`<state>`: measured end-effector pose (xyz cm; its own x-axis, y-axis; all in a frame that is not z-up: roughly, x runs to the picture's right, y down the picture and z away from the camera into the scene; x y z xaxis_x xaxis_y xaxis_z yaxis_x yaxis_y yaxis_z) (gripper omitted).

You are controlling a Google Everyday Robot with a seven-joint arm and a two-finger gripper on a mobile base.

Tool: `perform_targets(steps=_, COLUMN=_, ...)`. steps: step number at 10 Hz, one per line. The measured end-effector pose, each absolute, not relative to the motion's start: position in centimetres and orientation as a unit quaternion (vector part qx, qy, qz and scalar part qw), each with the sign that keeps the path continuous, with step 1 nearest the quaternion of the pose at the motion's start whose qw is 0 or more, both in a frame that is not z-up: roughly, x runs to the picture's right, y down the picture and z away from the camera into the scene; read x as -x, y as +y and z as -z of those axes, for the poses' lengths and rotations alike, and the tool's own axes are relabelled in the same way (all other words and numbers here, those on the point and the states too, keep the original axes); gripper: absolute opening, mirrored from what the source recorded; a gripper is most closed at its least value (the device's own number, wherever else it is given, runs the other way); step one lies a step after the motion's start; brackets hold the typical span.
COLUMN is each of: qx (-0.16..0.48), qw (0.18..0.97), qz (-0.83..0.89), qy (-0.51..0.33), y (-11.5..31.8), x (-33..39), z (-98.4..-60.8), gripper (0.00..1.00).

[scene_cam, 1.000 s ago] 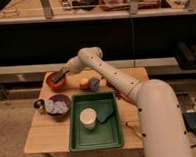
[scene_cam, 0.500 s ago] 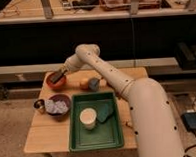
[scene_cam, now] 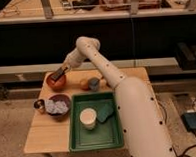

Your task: Wipe red bowl with eraser

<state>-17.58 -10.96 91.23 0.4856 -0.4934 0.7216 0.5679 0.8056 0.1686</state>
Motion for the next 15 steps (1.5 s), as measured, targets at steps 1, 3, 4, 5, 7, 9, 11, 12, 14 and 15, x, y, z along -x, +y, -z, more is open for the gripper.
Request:
perform_targets(steps=1, qx=0.049, qw=0.860, qz=0.303, qy=-0.407, y=-11.0, x=17.4, z=-91.7, gripper=0.00)
perform_targets(steps=3, qx=0.062, qw=0.864, qz=0.303, qy=-0.398, y=-10.9, x=17.6, z=-93.0, gripper=0.00)
perform_targets(steps=4, qx=0.069, qw=0.868, qz=0.302, qy=-0.388, y=-10.7, x=17.3, z=-93.6, gripper=0.00)
perform_targets(steps=5, qx=0.075, qw=0.872, qz=0.301, qy=-0.379, y=-10.6, x=17.2, z=-94.0, gripper=0.00)
perform_targets(steps=7, qx=0.081, qw=0.878, qz=0.299, qy=-0.366, y=-10.2, x=17.2, z=-94.8, gripper=0.00)
perform_targets(steps=9, qx=0.075, qw=0.885, qz=0.293, qy=-0.355, y=-10.2, x=17.7, z=-95.5, gripper=0.00)
perform_targets(steps=11, qx=0.068, qw=0.891, qz=0.285, qy=-0.346, y=-10.6, x=17.9, z=-96.0, gripper=0.00)
perform_targets(steps=12, qx=0.067, qw=0.894, qz=0.283, qy=-0.342, y=-10.7, x=18.1, z=-96.2, gripper=0.00)
perform_targets(steps=14, qx=0.062, qw=0.901, qz=0.271, qy=-0.334, y=-11.1, x=19.2, z=-96.7, gripper=0.00)
perform_targets(steps=15, qx=0.054, qw=0.905, qz=0.261, qy=-0.330, y=-11.4, x=19.5, z=-96.8, gripper=0.00)
